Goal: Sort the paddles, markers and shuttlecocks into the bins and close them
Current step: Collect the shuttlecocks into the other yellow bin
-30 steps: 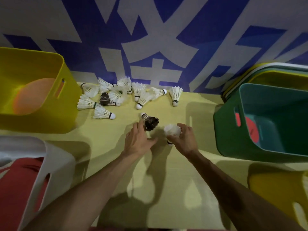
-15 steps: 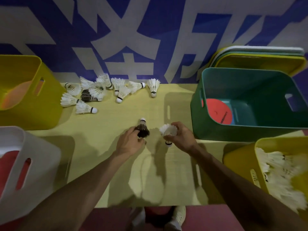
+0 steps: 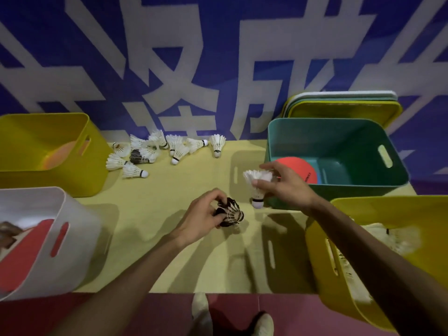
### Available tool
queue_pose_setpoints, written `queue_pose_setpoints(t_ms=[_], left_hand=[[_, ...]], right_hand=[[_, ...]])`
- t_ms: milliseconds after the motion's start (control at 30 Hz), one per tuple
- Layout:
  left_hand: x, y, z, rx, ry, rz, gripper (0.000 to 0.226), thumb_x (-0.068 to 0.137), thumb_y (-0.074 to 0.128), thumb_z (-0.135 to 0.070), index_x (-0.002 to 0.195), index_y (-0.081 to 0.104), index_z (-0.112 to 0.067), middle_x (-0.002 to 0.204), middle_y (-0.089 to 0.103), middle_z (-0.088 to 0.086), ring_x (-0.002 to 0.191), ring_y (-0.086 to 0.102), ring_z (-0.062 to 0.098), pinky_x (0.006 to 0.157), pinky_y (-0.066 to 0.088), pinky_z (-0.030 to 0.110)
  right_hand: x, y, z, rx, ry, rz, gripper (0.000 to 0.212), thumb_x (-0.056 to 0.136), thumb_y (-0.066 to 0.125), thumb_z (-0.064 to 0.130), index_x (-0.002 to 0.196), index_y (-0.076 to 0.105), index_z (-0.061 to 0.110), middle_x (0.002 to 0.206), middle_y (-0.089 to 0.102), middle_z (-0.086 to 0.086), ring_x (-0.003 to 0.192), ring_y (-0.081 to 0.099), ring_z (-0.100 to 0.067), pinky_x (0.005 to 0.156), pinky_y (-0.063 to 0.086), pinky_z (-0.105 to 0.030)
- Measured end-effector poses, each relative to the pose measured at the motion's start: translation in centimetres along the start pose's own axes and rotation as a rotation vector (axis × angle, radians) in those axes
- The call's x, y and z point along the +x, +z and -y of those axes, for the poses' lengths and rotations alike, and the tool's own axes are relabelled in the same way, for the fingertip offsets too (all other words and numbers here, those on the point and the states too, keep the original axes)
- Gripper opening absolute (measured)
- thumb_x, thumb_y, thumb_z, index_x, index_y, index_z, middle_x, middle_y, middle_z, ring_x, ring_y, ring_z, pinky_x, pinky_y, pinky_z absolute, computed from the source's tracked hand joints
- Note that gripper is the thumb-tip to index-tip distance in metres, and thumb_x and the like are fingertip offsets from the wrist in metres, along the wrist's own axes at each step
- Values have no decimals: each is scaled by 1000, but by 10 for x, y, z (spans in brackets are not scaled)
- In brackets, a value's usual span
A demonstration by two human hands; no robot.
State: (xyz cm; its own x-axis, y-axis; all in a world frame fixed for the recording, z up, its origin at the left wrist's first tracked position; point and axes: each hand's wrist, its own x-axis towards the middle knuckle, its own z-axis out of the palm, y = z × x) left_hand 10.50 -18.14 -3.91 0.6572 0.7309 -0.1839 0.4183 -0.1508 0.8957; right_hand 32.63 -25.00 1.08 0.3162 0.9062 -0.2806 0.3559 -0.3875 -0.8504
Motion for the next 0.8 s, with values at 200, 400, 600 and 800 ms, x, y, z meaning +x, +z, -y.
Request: queue_pose_setpoints(t_ms=[200,400,600,800], left_hand=[[0,39,-82,-14,53,-88,40,85,60,4,110,60,-27,97,61,-3,68,68,32,62,55,37],[4,111,-124,-58,85,-73,22,90,59,-3,105,64,-19,94,63,-1,74,70,35,62,58,40],[-4,180,-142,-8,93,22,23,92,56,-4,102,65,-23,98,66,2,77,70,24,69,58,32],[-12,219,-154,85,84,63,25,94,53,-6,111,64,-22,109,62,1,86,70,22,81,57,37]], right_hand=[[-41,-65,-8,125,-29,-112,57,77,72,43,125,55,19,111,63,-8,97,65,-20,87,56,-41],[-96,-125,-49,206,15,-148,47,85,67,31,126,52,12,98,65,-12,82,65,-18,64,55,-30],[-138,-155,-107,214,121,-191,45,91,60,35,126,50,9,90,65,-8,77,64,-19,70,56,-41],[-156,-169,-146,145,242,-181,51,93,56,38,136,40,16,104,60,-7,85,63,-19,79,56,-38]])
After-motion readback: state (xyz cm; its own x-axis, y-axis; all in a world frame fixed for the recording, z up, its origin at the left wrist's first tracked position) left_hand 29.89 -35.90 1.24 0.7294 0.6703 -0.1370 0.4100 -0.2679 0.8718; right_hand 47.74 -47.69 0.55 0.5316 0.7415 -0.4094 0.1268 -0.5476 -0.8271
